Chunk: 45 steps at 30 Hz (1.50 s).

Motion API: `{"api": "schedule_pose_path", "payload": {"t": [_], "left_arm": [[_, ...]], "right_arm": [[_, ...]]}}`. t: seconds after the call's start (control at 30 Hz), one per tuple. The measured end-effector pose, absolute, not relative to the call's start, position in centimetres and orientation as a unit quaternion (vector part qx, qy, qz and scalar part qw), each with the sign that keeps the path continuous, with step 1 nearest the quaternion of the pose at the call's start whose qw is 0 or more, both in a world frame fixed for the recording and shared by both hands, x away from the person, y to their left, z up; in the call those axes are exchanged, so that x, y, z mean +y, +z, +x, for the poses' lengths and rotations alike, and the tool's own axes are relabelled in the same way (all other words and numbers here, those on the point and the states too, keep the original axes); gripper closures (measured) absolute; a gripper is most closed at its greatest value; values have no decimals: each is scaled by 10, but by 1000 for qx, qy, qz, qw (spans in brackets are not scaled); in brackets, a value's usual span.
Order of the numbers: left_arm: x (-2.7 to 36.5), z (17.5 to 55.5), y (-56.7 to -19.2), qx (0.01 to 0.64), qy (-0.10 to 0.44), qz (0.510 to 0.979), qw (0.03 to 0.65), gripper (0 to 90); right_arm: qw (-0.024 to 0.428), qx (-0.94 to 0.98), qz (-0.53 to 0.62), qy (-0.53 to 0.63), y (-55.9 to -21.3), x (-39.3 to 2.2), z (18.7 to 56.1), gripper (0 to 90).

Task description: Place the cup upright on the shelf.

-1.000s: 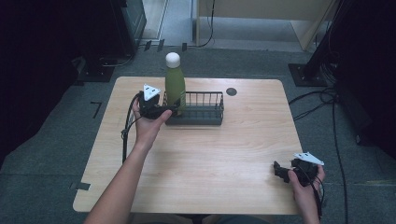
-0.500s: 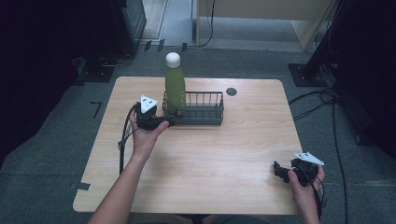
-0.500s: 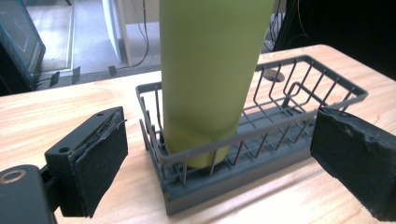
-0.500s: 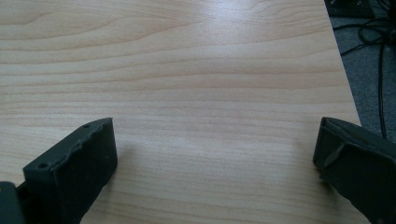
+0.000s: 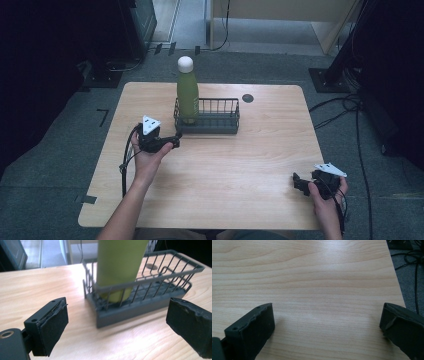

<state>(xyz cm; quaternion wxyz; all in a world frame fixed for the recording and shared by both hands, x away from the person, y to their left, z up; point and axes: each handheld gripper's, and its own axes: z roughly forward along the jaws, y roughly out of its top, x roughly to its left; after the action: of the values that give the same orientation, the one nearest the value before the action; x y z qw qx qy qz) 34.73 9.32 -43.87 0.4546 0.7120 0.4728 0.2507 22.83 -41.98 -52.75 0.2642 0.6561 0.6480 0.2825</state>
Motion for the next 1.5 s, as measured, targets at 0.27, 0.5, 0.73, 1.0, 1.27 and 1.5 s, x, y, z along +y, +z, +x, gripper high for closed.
{"api": "schedule_pose_path", "payload": {"t": [0.27,0.5,0.73,1.0,1.27,1.5], "left_arm": [[115,331,-453,489,251,708,443,49],[128,319,-468,503,246,707,432,49],[139,307,-481,512,245,709,419,49],[153,294,-493,521,244,712,402,49],[169,278,-501,525,248,720,381,50],[178,263,-510,524,256,731,354,50]], "right_arm": [[264,648,656,282,-527,-420,228,0],[264,649,656,282,-527,-420,228,0],[264,649,655,282,-528,-420,228,0],[265,649,655,282,-528,-420,228,0],[264,649,655,282,-528,-420,228,0],[264,649,656,282,-527,-420,228,0]]}}
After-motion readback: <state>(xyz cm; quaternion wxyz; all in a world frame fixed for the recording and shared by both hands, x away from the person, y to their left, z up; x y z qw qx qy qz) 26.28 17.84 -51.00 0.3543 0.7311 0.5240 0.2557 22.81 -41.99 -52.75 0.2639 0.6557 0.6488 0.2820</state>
